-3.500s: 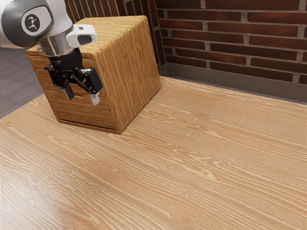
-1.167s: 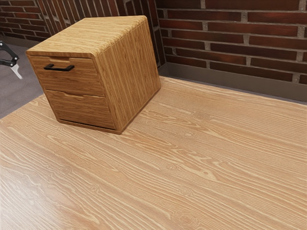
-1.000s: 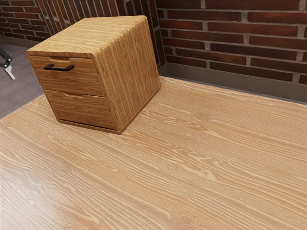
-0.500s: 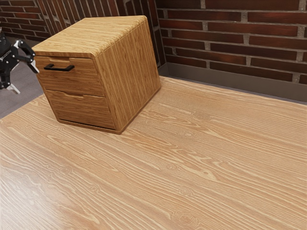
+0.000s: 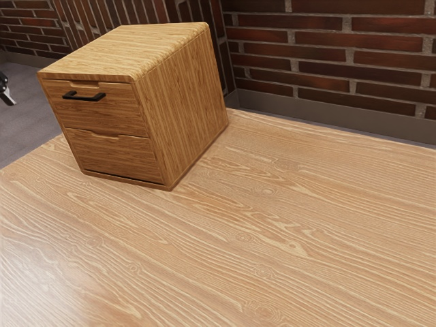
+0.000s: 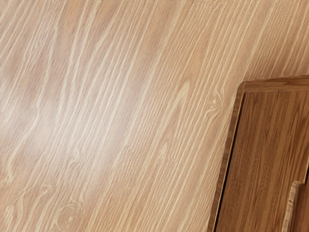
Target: Pull the drawer handle with one arm to open the drawer
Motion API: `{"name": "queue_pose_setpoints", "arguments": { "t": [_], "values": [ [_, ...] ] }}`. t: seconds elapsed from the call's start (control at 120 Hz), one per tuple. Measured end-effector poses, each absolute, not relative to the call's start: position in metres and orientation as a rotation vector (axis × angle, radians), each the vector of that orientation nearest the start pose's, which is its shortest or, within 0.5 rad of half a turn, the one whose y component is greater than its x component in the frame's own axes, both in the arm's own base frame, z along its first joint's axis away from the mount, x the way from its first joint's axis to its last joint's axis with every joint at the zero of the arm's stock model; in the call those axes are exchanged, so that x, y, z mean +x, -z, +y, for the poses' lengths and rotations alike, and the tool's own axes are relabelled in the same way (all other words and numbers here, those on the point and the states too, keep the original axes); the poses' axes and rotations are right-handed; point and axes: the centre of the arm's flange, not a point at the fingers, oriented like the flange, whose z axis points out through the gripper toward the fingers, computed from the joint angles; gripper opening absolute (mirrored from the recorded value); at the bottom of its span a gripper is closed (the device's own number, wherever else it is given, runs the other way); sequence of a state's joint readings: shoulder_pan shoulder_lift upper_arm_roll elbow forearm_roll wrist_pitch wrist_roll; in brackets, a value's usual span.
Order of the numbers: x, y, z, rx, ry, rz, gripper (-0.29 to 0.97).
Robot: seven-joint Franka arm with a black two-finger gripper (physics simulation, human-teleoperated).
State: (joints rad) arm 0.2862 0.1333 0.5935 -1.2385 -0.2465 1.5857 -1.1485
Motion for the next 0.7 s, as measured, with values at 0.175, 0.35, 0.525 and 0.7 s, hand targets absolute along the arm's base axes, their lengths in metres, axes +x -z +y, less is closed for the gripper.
{"name": "queue_pose_setpoints", "arguments": {
  "t": [0.175,0.35,0.525,0.7],
  "values": [
    [0.414,-0.721,0.419,1.56,-0.36,2.395,0.68],
    [0.419,-0.722,0.415,1.498,-0.369,2.25,0.67],
    [0.454,-0.714,0.403,1.522,-0.434,2.13,0.64],
    [0.47,-0.714,0.403,1.603,-0.605,2.059,0.61]
  ]
}}
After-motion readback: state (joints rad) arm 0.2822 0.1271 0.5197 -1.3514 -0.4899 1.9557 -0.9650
